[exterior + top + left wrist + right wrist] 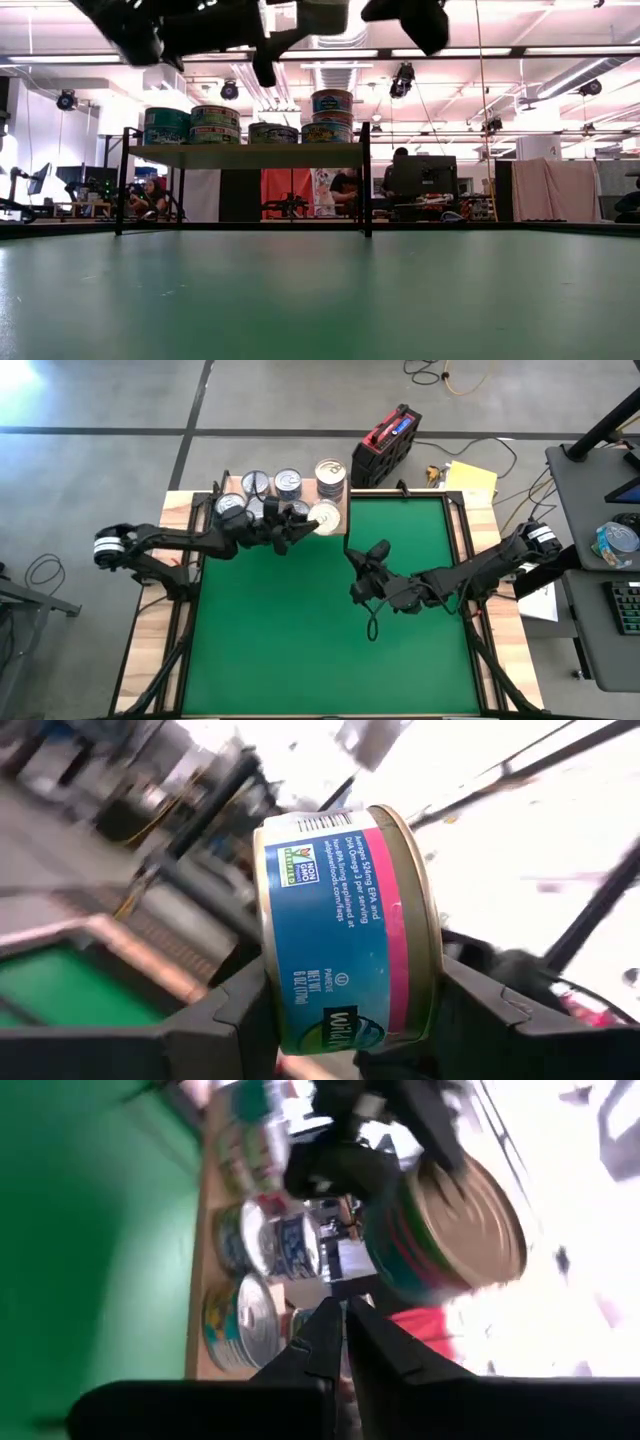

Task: Stack canned seafood by type on shelf
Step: Stack the blue tuna can on top of the blue tuna can on the shelf

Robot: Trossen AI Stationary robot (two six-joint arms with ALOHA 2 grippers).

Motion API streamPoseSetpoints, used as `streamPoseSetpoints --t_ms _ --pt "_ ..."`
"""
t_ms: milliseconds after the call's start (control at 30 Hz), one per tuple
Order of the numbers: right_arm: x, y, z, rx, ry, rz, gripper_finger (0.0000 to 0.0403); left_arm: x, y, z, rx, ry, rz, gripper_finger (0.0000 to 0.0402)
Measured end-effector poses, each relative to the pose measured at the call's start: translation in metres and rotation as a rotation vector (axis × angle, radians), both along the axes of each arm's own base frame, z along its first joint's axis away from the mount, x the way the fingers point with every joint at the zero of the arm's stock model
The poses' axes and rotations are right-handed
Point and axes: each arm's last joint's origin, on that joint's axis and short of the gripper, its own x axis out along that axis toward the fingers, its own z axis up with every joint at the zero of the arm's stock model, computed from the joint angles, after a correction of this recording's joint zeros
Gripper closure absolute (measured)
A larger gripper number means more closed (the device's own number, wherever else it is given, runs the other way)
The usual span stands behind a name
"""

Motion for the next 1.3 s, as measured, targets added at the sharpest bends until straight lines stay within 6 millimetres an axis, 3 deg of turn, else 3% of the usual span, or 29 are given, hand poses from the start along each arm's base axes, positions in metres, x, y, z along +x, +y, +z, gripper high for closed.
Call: streamPoseSetpoints --t_ms 167,267,400,500,567,733,867,1100,1300 --pt "-0.012 -0.006 0.023 0.271 -0.358 -0.074 0.039 -0.007 -0.006 -0.016 0.01 -0.098 -0.044 0.022" --pt "-0.026 -0.014 0.038 0.514 -0.504 0.032 0.039 -0.008 -0.005 -0.03 -0.028 -0.068 -0.048 0.022" --pt "-0.049 -0.044 0.056 0.967 -0.633 0.159 0.039 -0.013 -0.008 -0.034 -0.042 -0.109 -0.075 0.022" --pt "-0.061 -0.068 0.061 1.273 -0.717 0.135 0.039 -0.016 -0.01 -0.038 -0.042 -0.122 -0.085 0.022" --pt "-0.064 -0.079 0.058 1.377 -0.735 0.078 0.039 -0.016 -0.012 -0.038 -0.036 -0.131 -0.082 0.022" --pt "-0.06 -0.087 0.051 1.475 -0.698 0.049 0.0385 -0.014 -0.019 -0.036 0.002 -0.136 -0.101 0.022" --pt "-0.052 -0.086 0.05 1.501 -0.701 0.098 0.035 -0.013 -0.02 -0.037 0.005 -0.137 -0.096 0.022" --pt "-0.047 -0.088 0.056 1.514 -0.758 0.169 0.0229 -0.013 -0.019 -0.037 -0.003 -0.137 -0.074 0.022" --pt "-0.043 -0.097 0.051 1.569 -0.782 0.126 0.0124 -0.012 -0.018 -0.034 -0.001 -0.146 -0.048 0.022"
